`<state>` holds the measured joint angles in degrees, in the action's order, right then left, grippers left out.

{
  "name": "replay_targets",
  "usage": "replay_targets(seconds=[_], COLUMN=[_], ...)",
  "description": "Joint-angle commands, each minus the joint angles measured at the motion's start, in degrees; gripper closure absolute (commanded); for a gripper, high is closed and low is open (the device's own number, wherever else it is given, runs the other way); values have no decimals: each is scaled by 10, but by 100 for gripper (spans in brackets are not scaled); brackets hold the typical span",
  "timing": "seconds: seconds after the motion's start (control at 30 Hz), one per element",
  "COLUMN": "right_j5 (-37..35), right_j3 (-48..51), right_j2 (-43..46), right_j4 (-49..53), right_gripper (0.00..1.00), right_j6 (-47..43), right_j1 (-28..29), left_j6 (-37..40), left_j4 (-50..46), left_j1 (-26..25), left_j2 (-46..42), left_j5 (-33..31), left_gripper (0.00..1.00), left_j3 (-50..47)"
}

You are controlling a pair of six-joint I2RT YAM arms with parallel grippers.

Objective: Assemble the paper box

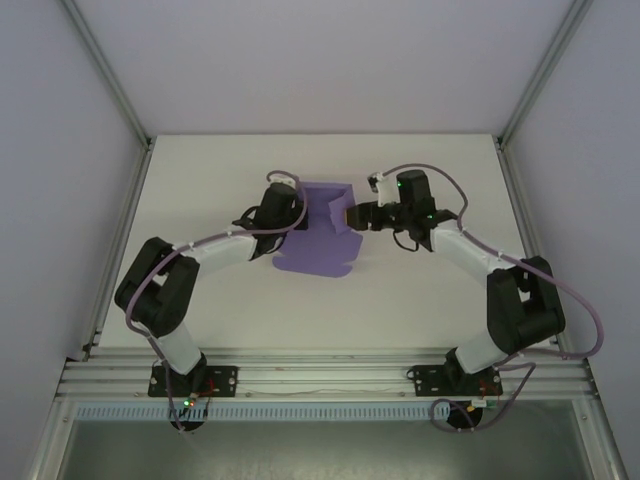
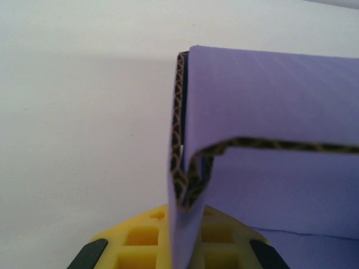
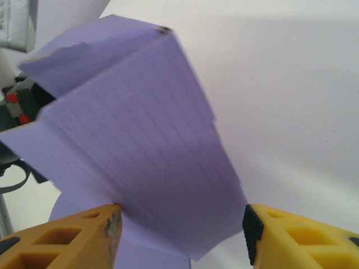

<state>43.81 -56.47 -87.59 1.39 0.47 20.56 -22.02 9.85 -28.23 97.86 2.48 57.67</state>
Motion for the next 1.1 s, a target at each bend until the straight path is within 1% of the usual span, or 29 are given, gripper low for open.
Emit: replay_targets(seconds=[0.0, 0.17, 0.23, 0.27, 0.37, 0.4, 0.47, 0.53, 0.63, 0.73, 0.83, 0.9, 1.07], right_j5=[12, 20, -6, -30, -72, -73, -80, -97, -145, -166, -185, -217, -288], right_j3=[8, 3, 1, -3, -4, 2, 23, 36, 51, 77, 99, 107, 95], right_j2=[4, 6, 3, 1, -5, -5, -4, -3, -6, -12, -19, -23, -46], right_j4=[-18, 35, 39, 45, 70, 70, 46, 19, -36, -119, -188, -225, -237], right_gripper=[36, 34, 34, 34, 33, 32, 31, 34, 40, 41, 41, 42, 52], right_j6=[-30, -76, -72, -72, -104, -120, -128, -111, -73, -33, -12, -2, 20], right_j1=[9, 8, 8, 8, 9, 8, 9, 9, 8, 9, 16, 26, 38], left_j6=[-2, -1, 3, 5, 10, 12, 19, 25, 40, 54, 58, 58, 64], left_j4=[-4, 4, 15, 18, 9, 9, 18, 31, 42, 37, 42, 40, 33], left_j1=[-9, -9, -9, -9, -9, -9, -9, -10, -17, -28, -39, -44, -53], left_j2=[11, 10, 8, 7, 11, 12, 14, 17, 24, 38, 47, 51, 61], left_j5=[2, 16, 27, 29, 17, 14, 15, 18, 11, -1, -9, -17, -25], left_gripper=[100, 100, 100, 100, 100, 100, 100, 100, 100, 100, 100, 100, 100], left_j3=[19, 16, 10, 8, 10, 9, 3, -2, -6, 2, 5, 9, 17])
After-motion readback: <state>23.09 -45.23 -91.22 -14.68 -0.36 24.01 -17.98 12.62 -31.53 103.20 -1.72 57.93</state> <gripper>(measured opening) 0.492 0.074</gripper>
